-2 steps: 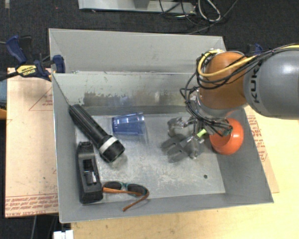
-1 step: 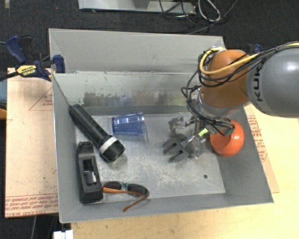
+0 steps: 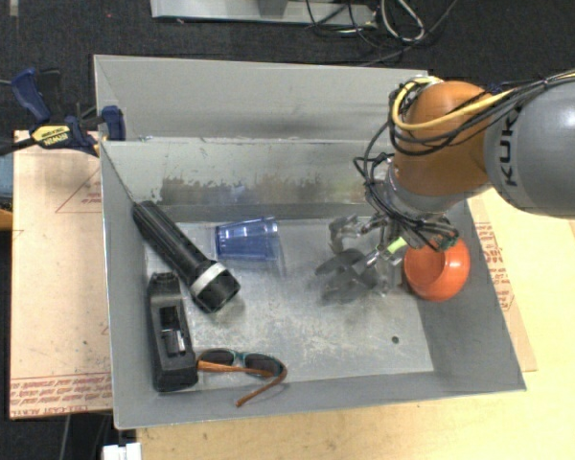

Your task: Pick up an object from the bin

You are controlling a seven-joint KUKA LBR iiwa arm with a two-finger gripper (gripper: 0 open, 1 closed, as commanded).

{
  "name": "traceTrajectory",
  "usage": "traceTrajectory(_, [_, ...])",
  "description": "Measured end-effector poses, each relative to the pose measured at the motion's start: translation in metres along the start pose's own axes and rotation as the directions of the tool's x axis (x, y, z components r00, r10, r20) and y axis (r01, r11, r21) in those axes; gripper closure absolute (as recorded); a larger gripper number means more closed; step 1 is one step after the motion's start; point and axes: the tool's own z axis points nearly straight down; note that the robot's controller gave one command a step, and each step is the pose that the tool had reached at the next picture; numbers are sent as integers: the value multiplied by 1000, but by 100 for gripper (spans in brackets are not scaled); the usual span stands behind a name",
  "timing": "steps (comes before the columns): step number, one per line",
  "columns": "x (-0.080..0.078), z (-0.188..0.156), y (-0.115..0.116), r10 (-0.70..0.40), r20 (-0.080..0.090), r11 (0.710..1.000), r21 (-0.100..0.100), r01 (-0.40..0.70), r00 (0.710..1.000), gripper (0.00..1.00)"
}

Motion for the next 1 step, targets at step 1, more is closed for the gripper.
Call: traceTrajectory(1, [-2,-19,0,1,5,1000,3,-1,1000,100])
